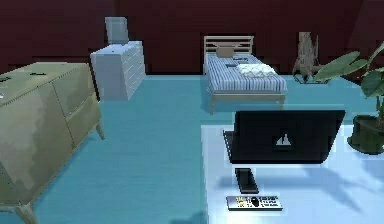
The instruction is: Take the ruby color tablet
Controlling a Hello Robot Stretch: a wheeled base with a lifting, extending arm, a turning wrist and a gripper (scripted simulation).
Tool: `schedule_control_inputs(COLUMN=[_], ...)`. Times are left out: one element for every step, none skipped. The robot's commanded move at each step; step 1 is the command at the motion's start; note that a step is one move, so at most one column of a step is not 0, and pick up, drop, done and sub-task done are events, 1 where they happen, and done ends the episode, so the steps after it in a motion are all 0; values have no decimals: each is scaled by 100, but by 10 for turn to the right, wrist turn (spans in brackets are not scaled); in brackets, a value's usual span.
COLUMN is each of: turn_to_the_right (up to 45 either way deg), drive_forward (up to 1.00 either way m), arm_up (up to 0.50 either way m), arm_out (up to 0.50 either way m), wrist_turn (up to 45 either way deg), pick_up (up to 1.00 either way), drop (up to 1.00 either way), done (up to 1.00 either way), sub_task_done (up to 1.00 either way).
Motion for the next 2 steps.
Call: schedule_control_inputs(turn_to_the_right=[0,0], drive_forward=[0,0], arm_up=[50,8], arm_out=[0,0], wrist_turn=[0,0], pick_up=[0,0], drop=[0,0], done=[0,0], sub_task_done=[0,0])
